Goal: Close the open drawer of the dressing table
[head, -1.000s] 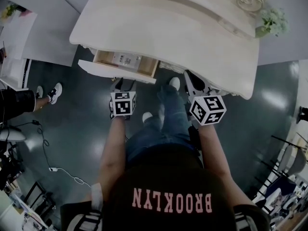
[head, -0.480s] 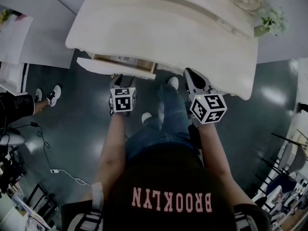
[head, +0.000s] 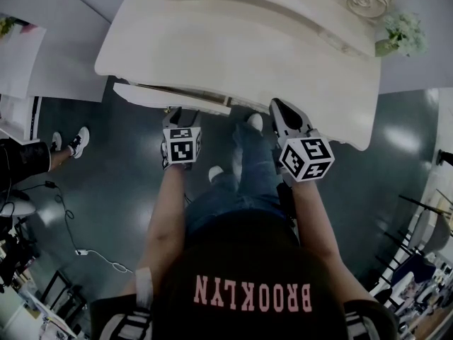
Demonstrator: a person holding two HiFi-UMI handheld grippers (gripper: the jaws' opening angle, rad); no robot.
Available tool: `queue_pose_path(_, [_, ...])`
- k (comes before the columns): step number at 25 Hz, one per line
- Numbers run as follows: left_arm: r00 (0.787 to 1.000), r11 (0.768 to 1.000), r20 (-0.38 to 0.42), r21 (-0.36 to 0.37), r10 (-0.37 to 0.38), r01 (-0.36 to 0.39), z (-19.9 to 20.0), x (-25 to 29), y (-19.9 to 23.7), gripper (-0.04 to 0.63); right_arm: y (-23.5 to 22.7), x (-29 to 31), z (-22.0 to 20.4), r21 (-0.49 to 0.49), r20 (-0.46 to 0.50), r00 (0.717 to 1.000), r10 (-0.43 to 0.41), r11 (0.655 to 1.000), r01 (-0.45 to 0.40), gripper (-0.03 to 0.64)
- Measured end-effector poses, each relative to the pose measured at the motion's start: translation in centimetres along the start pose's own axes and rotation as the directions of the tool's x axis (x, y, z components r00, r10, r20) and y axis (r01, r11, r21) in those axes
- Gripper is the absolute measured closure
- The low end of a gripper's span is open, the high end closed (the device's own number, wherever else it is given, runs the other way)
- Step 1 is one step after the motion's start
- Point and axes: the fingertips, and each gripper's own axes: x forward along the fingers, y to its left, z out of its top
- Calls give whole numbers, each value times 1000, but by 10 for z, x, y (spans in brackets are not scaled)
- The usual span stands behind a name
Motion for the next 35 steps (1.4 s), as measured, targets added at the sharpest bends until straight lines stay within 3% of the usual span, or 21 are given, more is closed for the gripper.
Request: queue_pose_path(35, [1000,1000,12,2,7,-7,47,38,-1,374,-29,23,26,-30,-1,999,34,999,-34,620])
